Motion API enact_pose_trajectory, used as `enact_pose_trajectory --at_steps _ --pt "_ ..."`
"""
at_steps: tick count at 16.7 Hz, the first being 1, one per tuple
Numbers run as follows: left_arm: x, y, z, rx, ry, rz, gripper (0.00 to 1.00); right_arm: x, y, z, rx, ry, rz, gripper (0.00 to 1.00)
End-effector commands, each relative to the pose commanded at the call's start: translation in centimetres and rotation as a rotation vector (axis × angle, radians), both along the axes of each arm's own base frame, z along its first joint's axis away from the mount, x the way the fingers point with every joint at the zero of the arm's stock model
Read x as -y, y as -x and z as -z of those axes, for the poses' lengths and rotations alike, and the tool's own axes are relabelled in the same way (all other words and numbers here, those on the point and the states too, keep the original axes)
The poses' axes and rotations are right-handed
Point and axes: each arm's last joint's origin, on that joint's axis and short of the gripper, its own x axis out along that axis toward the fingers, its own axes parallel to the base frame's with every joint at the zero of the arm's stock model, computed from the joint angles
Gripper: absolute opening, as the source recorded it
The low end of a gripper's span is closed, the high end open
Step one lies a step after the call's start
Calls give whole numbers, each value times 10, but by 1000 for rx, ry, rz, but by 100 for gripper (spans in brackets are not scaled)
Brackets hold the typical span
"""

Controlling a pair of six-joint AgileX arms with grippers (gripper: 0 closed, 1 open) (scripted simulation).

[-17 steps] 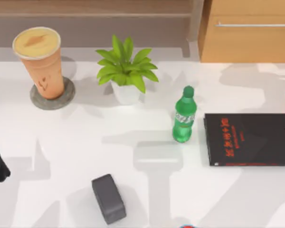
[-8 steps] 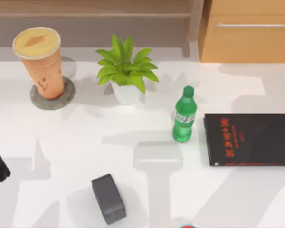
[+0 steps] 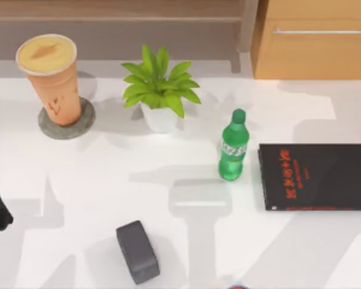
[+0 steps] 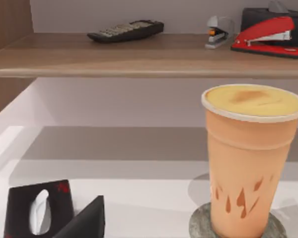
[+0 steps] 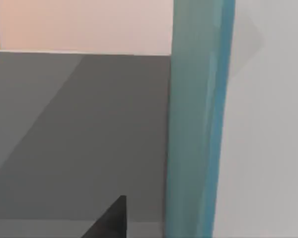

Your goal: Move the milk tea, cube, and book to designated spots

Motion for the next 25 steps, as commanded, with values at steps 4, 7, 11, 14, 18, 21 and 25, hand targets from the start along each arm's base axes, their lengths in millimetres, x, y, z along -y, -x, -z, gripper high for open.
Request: enact_pose_trajectory --at_steps 4,7,11,14,18,21,25 --pt "0 0 0 0 0 0 100 0 0 0 0 0 0 40" --pt "0 0 0 0 0 0 100 0 0 0 0 0 0 17" --pt "0 0 0 0 0 0 100 0 0 0 0 0 0 0" --pt "0 0 0 0 0 0 100 0 0 0 0 0 0 0" --pt "0 0 0 0 0 0 100 1 1 -1 2 -1 3 0" --pt "0 0 0 0 0 0 100 1 6 -6 2 -1 3 0" --pt "0 0 0 0 0 0 100 1 11 -11 2 -1 3 0"
